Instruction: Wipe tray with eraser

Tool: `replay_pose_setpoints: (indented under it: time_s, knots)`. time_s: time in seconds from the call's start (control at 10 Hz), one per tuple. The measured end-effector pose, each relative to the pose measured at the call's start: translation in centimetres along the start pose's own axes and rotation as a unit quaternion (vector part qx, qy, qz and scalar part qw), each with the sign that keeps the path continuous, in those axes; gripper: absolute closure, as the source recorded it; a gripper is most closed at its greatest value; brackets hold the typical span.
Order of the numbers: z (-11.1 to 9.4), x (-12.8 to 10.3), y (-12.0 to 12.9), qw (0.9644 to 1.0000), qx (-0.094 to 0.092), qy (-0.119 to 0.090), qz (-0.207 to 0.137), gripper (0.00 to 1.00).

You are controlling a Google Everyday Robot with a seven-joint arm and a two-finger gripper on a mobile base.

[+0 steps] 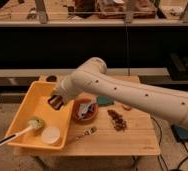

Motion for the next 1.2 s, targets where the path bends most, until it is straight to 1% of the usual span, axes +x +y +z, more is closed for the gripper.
replay_pose_setpoints:
  time_s: [0.1, 0.2, 0.3, 0.4, 0.5, 0.6, 0.7, 0.8, 0.9, 1.0, 1.1, 1.2]
  knots:
    - [1.4, 0.4, -1.2, 1.0, -0.002, -0.001, 0.0, 1.0]
    - [3.8, 2.1, -2.3, 0.9999, -0.016, 0.005, 0.0, 1.0]
    - [5.9, 3.6, -2.5, 0.9995, -0.031, 0.009, 0.002, 1.0]
    - [7.6, 4.5, -2.0, 0.9988, -0.048, 0.011, 0.006, 1.0]
    - [10.0, 5.6, -0.5, 0.9969, -0.076, 0.015, 0.015, 1.0]
    - [11.6, 6.2, 0.8, 0.9951, -0.095, 0.017, 0.024, 1.0]
    - [13.3, 7.4, 2.5, 0.9926, -0.114, 0.019, 0.036, 1.0]
    - [15.2, 8.9, 4.8, 0.9891, -0.138, 0.024, 0.047, 1.0]
    - [16.7, 9.6, 6.8, 0.9859, -0.157, 0.025, 0.051, 1.0]
    - [18.1, 9.4, 8.1, 0.9831, -0.176, 0.023, 0.044, 1.0]
    - [19.1, 8.9, 9.1, 0.98, -0.195, 0.022, 0.035, 1.0]
    - [20.1, 8.1, 10.3, 0.9736, -0.225, 0.031, 0.022, 1.0]
